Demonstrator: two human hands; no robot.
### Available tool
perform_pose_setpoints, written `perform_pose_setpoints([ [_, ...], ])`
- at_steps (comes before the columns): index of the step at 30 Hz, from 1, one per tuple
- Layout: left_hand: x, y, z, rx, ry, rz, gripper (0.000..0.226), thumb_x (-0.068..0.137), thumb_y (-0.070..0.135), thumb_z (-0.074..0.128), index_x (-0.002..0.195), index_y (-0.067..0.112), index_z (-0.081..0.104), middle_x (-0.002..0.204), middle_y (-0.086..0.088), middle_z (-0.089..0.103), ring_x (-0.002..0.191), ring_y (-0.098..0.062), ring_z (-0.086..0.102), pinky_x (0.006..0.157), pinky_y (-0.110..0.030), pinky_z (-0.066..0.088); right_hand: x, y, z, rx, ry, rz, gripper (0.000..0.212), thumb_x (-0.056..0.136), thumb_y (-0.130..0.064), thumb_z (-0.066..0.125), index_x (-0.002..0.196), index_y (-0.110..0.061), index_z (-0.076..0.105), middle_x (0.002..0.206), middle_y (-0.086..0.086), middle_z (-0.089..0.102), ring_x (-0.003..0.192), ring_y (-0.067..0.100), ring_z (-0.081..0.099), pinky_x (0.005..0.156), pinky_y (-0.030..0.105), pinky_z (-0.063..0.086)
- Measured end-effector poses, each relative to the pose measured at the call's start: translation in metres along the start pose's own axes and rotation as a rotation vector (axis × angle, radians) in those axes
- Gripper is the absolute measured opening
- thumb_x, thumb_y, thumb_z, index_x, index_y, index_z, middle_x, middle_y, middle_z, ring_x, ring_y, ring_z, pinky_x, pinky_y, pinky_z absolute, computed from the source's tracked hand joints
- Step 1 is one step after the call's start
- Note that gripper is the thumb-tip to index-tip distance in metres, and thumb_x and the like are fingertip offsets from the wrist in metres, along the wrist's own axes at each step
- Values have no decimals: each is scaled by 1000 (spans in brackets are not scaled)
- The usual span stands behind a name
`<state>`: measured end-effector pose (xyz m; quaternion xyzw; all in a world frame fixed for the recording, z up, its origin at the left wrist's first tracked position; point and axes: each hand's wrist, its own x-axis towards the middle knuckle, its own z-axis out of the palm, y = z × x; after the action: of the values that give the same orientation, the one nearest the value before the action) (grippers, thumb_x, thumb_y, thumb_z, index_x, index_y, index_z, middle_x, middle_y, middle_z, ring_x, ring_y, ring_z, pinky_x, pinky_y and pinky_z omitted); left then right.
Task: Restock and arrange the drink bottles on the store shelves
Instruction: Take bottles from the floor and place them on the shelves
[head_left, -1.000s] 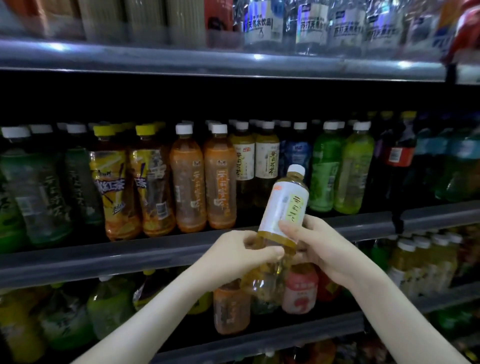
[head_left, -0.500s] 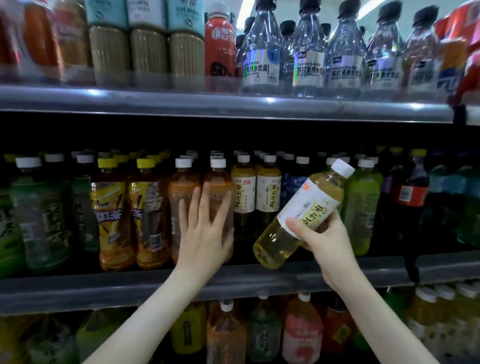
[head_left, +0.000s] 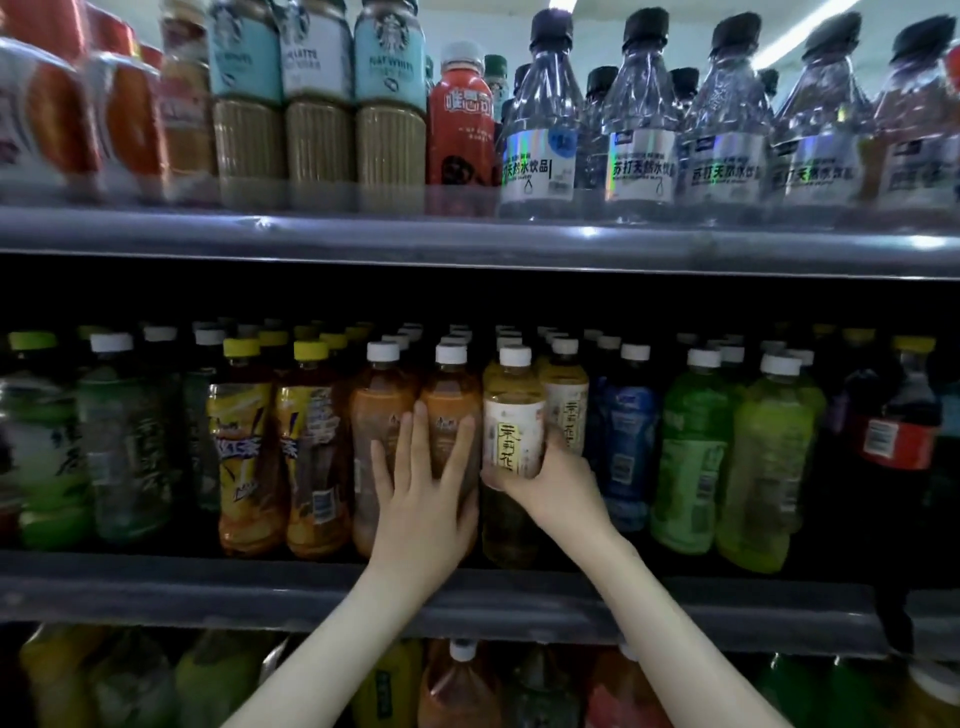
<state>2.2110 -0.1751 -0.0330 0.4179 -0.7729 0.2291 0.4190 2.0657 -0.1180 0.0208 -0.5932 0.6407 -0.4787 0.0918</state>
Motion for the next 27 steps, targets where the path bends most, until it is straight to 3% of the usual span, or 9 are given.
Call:
perform_pose_setpoints([
  [3, -6, 6, -6, -70, -30, -57, 68, 91, 32, 35, 154, 21, 12, 156, -24, 9, 145, -35, 6, 113, -57, 14, -7, 6, 7, 24, 2, -31, 76, 80, -44, 72, 141, -28, 30, 134, -6, 54, 123, 16, 52, 88, 23, 42],
  [6, -24, 6, -9, -194, -34, -67, 63, 93, 29, 36, 153, 23, 17, 156, -15, 16, 144, -27, 11, 112, -51, 20, -30, 7, 20, -30, 119, -137, 87, 86, -48, 61, 152, -29, 8, 154, -5, 29, 139, 9, 29, 107, 26, 33],
  [8, -45, 2, -14, -268, -27, -87, 58, 93, 28, 39, 149, 22, 26, 153, -8, 29, 141, -22, 21, 111, -46, 24, -54, 5, 33, -102, 277, -345, 74, 92, -45, 51, 152, -21, 15, 153, -1, 29, 140, 7, 24, 113, 26, 28],
  [10, -71, -5, -22, -339, -27, -155, 54, 94, 28, 42, 147, 22, 30, 149, 1, 36, 138, -14, 28, 114, -32, 25, -81, 5, 55, -36, 310, -612, 48, 97, -31, 49, 141, -13, 38, 137, -1, 46, 129, 8, 42, 108, 21, 35],
  [14, -144, -35, -31, -343, -114, -269, 49, 101, 34, 27, 149, 22, 25, 152, 10, 25, 142, 3, 15, 116, -18, 13, -136, 18, 125, 107, 30, -811, 24, 95, -14, 51, 115, -8, 63, 106, 5, 67, 97, 15, 63, 88, 19, 49],
  [18, -222, -73, -43, -391, -194, -433, 47, 97, 31, 36, 138, 10, 44, 143, 0, 41, 135, -5, 32, 114, -18, 19, -177, 24, 201, 190, -222, -630, 23, 95, -16, 48, 113, -9, 60, 102, 4, 66, 93, 14, 61, 82, 21, 49],
  [21, -291, -109, -51, -331, -396, -609, 54, 90, 31, 37, 140, 13, 43, 139, -4, 48, 130, -11, 39, 107, -11, 24, -206, 25, 253, 182, -459, -485, 25, 94, -22, 46, 115, -15, 58, 105, -3, 63, 98, 7, 58, 84, 16, 45],
  [24, -372, -156, -53, -267, -602, -791, 57, 92, 37, 33, 144, 14, 38, 146, -1, 42, 134, -16, 40, 105, -20, 32, -237, 33, 313, 148, -783, -364, 33, 95, -36, 40, 115, -19, 60, 111, -8, 63, 101, 4, 57, 85, 14, 42],
  [27, -455, -204, -59, -249, -725, -958, 51, 93, 29, 35, 141, 13, 41, 141, -3, 45, 126, -22, 47, 99, -28, 39, -275, 49, 381, 84, -922, -272, 30, 96, -38, 42, 113, -21, 62, 110, -12, 64, 101, 4, 58, 85, 15, 43],
])
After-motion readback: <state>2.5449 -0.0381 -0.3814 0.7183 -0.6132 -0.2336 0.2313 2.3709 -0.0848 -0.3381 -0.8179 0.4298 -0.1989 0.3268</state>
